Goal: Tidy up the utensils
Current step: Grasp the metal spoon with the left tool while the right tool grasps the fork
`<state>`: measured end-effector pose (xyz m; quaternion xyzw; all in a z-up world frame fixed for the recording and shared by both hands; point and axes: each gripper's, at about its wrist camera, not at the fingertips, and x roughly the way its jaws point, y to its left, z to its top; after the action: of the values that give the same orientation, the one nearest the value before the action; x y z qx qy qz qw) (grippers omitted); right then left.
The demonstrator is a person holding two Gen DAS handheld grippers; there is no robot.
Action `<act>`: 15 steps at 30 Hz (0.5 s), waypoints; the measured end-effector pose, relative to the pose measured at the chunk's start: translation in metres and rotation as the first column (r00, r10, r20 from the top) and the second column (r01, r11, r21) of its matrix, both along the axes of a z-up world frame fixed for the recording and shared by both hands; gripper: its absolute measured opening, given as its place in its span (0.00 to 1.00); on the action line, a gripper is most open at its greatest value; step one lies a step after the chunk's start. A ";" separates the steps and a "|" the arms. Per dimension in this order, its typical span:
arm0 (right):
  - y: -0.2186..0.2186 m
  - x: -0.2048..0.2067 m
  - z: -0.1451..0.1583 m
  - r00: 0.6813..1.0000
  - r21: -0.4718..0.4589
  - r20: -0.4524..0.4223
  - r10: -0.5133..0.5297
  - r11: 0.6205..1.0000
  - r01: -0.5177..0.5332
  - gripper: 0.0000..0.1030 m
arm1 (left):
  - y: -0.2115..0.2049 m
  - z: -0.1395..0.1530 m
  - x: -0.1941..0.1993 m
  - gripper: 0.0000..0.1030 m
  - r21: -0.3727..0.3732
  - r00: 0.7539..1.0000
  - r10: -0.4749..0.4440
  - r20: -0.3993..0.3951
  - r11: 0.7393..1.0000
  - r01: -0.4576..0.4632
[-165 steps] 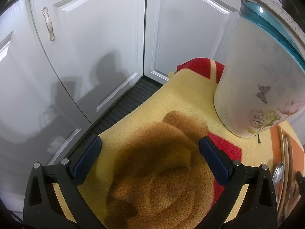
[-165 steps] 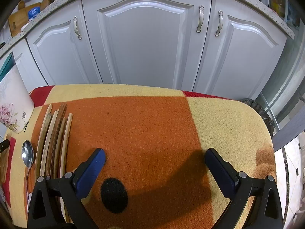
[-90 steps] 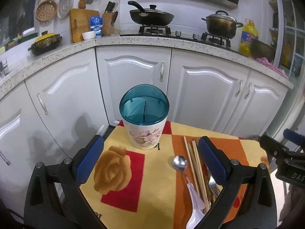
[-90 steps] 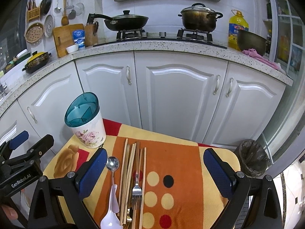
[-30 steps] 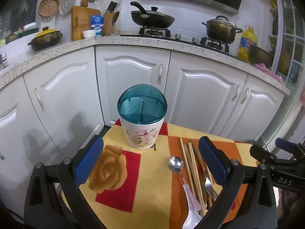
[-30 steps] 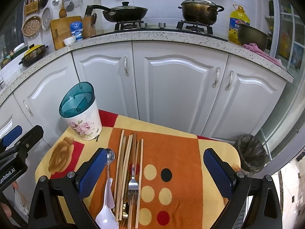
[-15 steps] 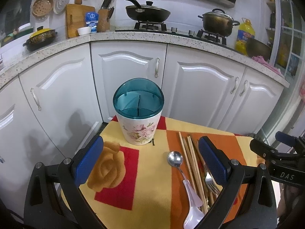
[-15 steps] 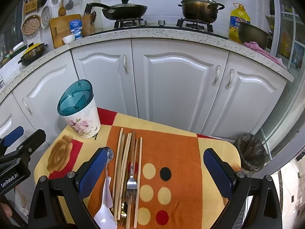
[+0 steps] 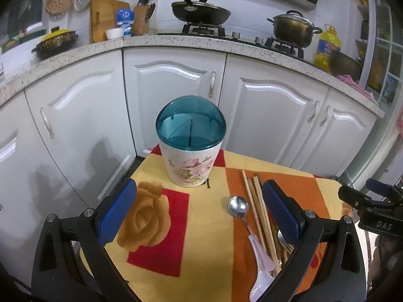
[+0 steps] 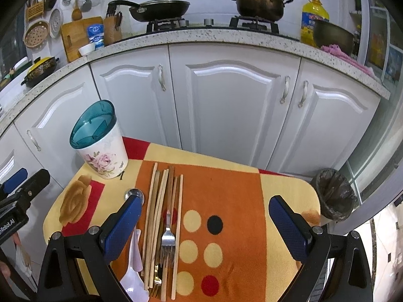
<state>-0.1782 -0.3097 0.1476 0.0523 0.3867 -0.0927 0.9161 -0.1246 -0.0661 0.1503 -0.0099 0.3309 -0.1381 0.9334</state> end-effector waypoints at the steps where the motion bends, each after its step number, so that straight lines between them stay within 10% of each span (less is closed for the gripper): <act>1: -0.002 0.001 -0.003 1.000 0.007 -0.007 -0.002 1.000 0.002 0.97 | 0.001 -0.004 0.002 0.97 -0.009 1.000 -0.002 -0.017 1.000 0.001; 6: -0.006 0.009 -0.026 0.998 0.042 -0.053 0.038 0.998 -0.036 0.97 | -0.003 -0.024 0.009 0.93 -0.015 0.995 -0.041 -0.087 0.999 0.040; 15: -0.013 0.050 -0.076 0.982 0.189 -0.152 0.108 0.979 -0.078 0.55 | -0.025 -0.066 0.035 0.69 -0.027 0.965 -0.121 -0.232 0.993 0.117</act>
<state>-0.1282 -0.3223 0.0720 0.1099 0.4685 -0.0179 0.8764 -0.0892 -0.0908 0.0840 -0.0122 0.4375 -0.1939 0.8780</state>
